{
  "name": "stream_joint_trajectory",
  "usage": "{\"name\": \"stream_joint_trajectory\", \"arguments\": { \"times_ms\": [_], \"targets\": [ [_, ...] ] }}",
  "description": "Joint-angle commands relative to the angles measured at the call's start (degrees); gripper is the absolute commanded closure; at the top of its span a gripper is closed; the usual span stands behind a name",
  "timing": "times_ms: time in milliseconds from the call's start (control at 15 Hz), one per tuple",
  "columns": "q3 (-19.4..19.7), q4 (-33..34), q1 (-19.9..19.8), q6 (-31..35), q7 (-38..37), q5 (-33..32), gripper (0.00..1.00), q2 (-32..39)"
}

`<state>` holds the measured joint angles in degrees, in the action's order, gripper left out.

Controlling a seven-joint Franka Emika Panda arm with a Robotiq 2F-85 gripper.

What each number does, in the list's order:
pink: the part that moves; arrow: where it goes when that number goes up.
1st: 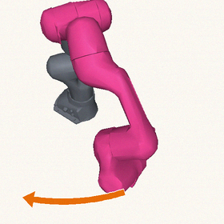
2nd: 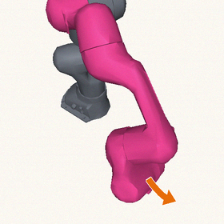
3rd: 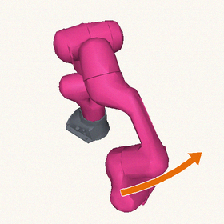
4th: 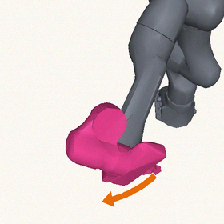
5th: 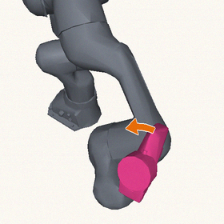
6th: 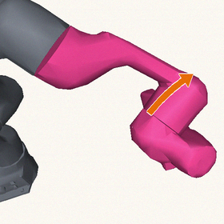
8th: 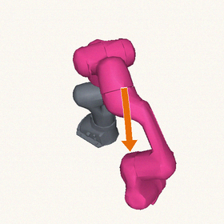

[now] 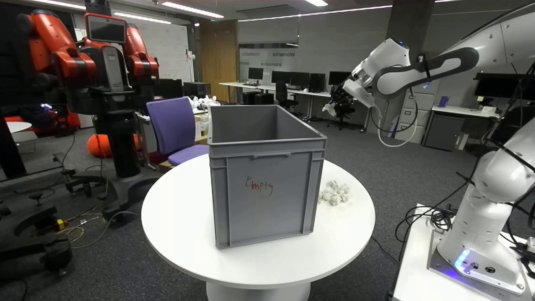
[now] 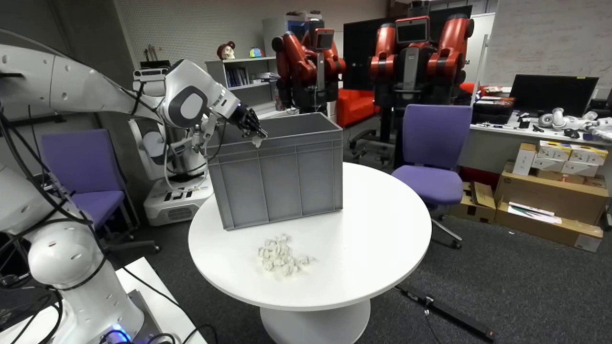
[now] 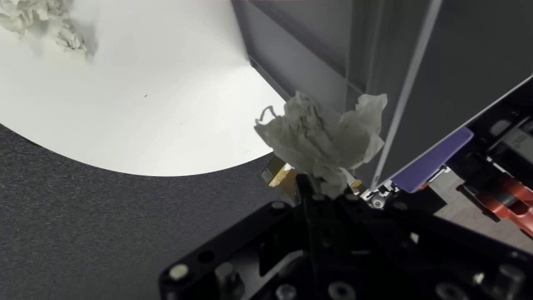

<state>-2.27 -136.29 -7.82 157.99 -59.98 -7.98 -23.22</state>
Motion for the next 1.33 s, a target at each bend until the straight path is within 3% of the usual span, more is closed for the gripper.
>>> {"name": "stream_joint_trajectory", "arguments": {
  "times_ms": [0,267,667,1000,1267],
  "targets": [
    [-7.9,-2.1,-4.1,0.4,-5.1,-1.6,1.00,-4.4],
    [-15.0,0.1,-6.3,0.1,-9.7,-3.2,1.00,-3.5],
    [-26.1,4.7,-11.6,-2.1,-21.9,-13.5,1.00,-0.8],
    [-29.7,10.4,-11.4,-5.9,-29.1,-20.6,1.00,2.0],
    [-31.1,17.9,-10.6,-11.3,-33.7,-27.5,1.00,8.5]
  ]
}}
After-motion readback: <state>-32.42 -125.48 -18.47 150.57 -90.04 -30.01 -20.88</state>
